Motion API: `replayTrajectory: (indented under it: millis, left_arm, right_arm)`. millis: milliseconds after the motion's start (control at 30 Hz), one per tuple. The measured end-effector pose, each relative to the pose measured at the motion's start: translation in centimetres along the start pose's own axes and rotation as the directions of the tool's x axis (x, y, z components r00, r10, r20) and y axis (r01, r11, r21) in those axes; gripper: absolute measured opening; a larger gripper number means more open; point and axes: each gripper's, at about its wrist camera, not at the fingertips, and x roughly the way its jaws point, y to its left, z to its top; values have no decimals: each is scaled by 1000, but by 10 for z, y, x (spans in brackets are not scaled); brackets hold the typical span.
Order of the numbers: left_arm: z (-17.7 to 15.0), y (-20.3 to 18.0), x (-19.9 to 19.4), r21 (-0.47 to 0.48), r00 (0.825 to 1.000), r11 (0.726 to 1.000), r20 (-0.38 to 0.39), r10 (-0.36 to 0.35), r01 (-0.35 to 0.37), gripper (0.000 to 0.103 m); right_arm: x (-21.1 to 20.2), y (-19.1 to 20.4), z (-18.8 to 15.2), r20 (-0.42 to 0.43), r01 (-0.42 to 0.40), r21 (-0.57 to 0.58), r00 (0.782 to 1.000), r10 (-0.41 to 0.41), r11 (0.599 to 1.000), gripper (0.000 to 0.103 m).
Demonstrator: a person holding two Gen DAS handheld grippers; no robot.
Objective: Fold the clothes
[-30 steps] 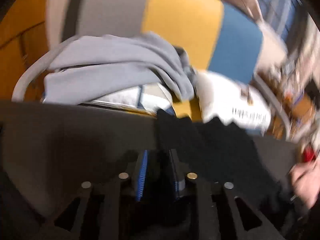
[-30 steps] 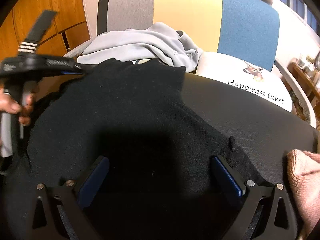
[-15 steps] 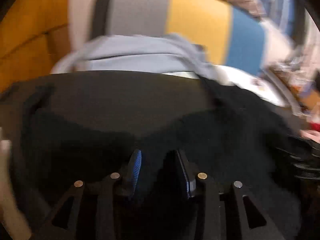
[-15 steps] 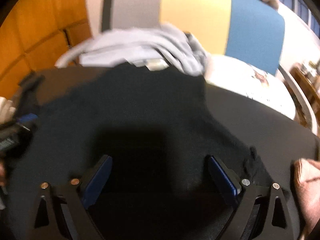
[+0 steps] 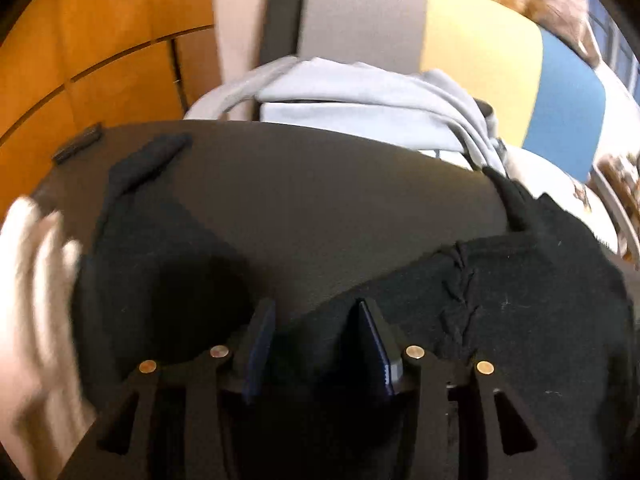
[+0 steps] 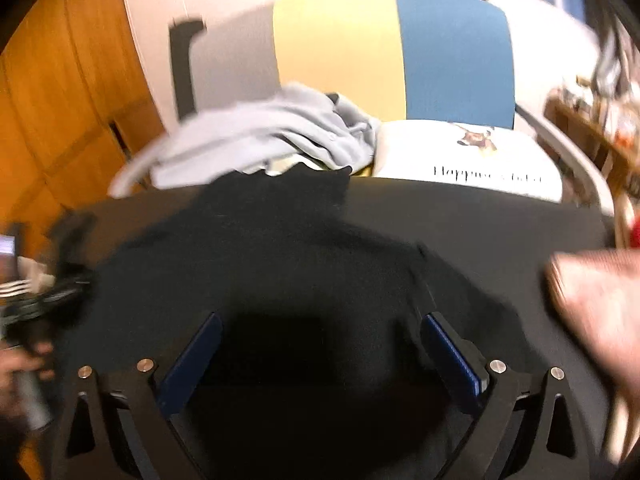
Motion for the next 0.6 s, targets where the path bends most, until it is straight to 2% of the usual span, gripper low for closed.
replayTrajectory:
  millis: [100,133,167,200,233,267,400,500,600]
  left_arm:
    - [-16,0,-42,-8,995,999,88,-43,44,43]
    - [-25,-4,-55,12,992,997,107,-72,71,43]
    - [-34,-9,-69,36,987,994,125,-103,100,43]
    - [-46,-17,-79,66,981,988,126,-144,137,44]
    - [-59,-24,-90,97,975,980,123,-187,176,44]
    - [-70,-32,-96,125,969,969,103,-225,212,44]
    - [-124,-72,-109,232,942,915,-20,-336,331,45]
    - [-163,-99,-109,303,930,879,-124,-346,368,45]
    - [-189,-110,-122,380,938,858,-108,-330,346,47]
  right_arm:
    - [-72,-27,-51,37,-43,108,999,39,993,100]
    - [-91,-40,-67,39,-47,151,998,42,987,95]
    - [-109,-52,-85,42,-41,197,999,33,980,85]
    - [-128,-68,-103,38,-14,249,999,5,968,80]
    - [-145,-83,-121,35,12,299,999,-23,954,71]
    - [-159,-98,-136,34,35,346,998,-50,938,66]
    - [-213,-157,-198,18,122,525,988,-154,842,65]
    - [-235,-181,-230,50,112,628,982,-183,770,66]
    - [-231,-194,-238,89,61,697,981,-170,714,69]
